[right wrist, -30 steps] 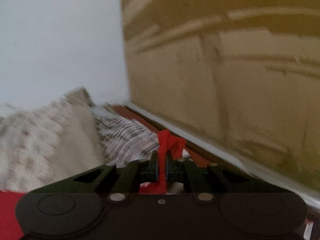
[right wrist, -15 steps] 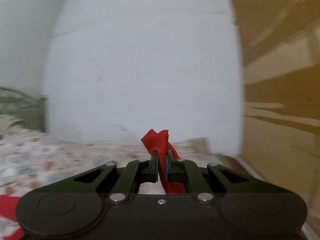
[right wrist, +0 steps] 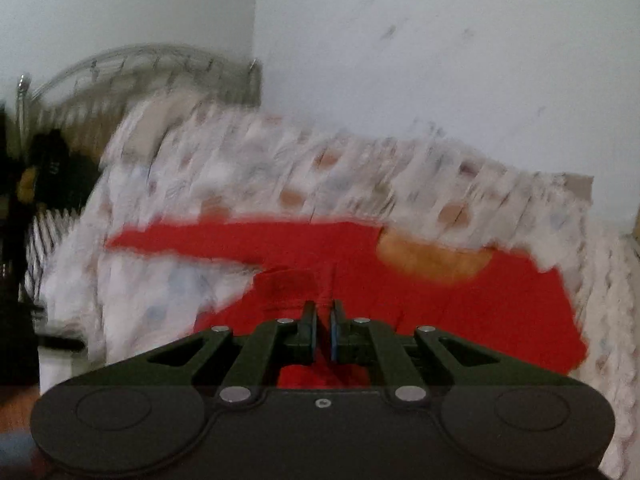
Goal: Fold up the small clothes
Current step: 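Carry the sleeve across the shirt body with the right gripper and release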
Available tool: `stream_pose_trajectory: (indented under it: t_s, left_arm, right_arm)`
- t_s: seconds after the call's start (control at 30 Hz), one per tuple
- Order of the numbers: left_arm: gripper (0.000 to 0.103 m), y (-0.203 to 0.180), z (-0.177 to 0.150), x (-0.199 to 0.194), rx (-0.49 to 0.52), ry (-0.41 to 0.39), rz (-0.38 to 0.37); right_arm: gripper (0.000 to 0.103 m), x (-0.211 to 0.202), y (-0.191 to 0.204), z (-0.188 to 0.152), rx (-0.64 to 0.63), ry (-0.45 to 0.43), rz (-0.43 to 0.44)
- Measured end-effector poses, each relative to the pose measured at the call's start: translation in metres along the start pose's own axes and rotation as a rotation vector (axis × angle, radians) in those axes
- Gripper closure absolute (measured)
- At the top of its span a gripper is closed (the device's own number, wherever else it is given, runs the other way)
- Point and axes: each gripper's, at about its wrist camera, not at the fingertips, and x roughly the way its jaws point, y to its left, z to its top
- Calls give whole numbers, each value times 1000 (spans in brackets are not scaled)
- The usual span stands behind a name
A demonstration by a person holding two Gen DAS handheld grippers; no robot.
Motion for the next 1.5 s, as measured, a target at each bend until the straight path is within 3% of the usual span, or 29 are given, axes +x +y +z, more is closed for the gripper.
stream_pose_trajectory:
  t_s: [0.17, 0.27, 0.33, 0.4, 0.47, 0.6, 0.7, 0.87, 0.97, 1.1, 1.27, 1.37, 1.43, 1.5]
  left_arm:
    - [0, -5, -5, 7, -1, 17, -10]
    - [0, -12, -6, 13, 0, 18, -26]
    - [0, -18, -5, 17, -1, 10, -42]
    - [0, -25, -2, 24, -2, -3, -60]
    - [0, -34, 2, 35, 0, -10, -84]
    - [0, -55, 5, 63, 30, -12, -137]
    - [0, -72, 4, 89, 86, 12, -119]
    - [0, -82, -5, 116, 159, 68, -50]
    - [0, -79, -10, 121, 162, 76, -43]
    - [0, -78, -11, 124, 169, 76, -43]
    - [0, -81, -8, 123, 192, 76, -34]
    - [0, -83, -7, 122, 203, 70, -34]
    - [0, -86, -7, 121, 218, 63, -37]
    - [0, -88, -9, 122, 230, 58, -31]
  right_arm:
    - [93, 2, 33, -44, -123, 59, -2]
    - [71, 1, 37, -52, -145, 95, 37]
    - [47, -8, 34, -57, -148, 92, 54]
    - [31, -19, 28, -59, -136, 80, 51]
    - [23, -29, 13, -57, -97, 66, 41]
    - [8, -42, -24, -57, -50, 42, -58]
    - [5, -43, -56, -56, -37, 42, -173]
    - [6, -20, -119, -60, -92, 85, -420]
    - [10, 3, -155, -66, -126, 115, -512]
    - [20, 35, -181, -75, -222, 143, -531]
    - [29, 61, -175, -78, -436, 113, -486]
    - [54, 63, -174, -72, -490, 77, -474]
    - [91, 59, -176, -69, -496, 65, -435]
    - [91, 54, -176, -70, -509, 60, -422]
